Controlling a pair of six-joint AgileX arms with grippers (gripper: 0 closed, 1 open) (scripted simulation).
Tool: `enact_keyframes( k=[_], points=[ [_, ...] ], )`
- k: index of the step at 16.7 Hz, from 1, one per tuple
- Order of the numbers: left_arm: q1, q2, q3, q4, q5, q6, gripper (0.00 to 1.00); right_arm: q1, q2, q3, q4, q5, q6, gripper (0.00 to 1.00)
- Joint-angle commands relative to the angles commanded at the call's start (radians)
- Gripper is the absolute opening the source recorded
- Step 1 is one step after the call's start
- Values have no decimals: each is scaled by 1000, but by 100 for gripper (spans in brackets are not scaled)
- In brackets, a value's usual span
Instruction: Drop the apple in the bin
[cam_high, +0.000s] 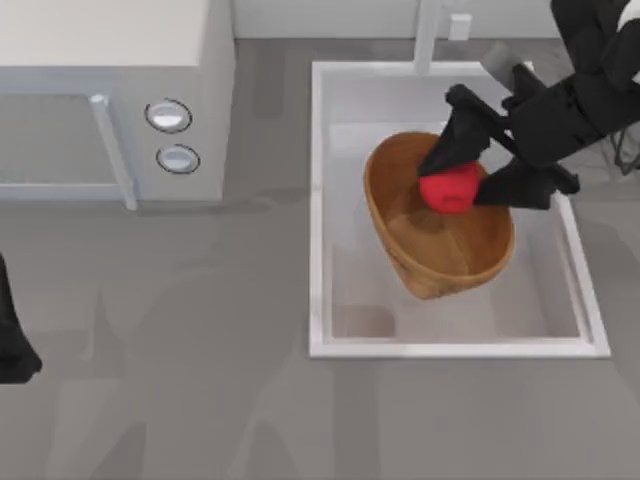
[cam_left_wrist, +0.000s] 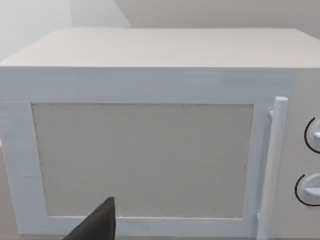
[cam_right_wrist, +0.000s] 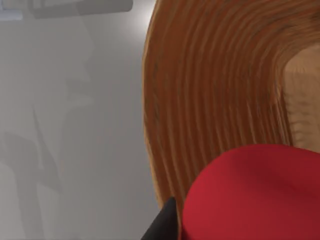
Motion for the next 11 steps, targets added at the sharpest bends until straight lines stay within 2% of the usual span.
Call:
enact_keyframes(
  k=[5,11],
  points=[
    [0,0,0,0,0,0,100,0,0,0,0,0,0,98],
    [0,0,0,0,0,0,100,0,0,0,0,0,0,100]
  ],
)
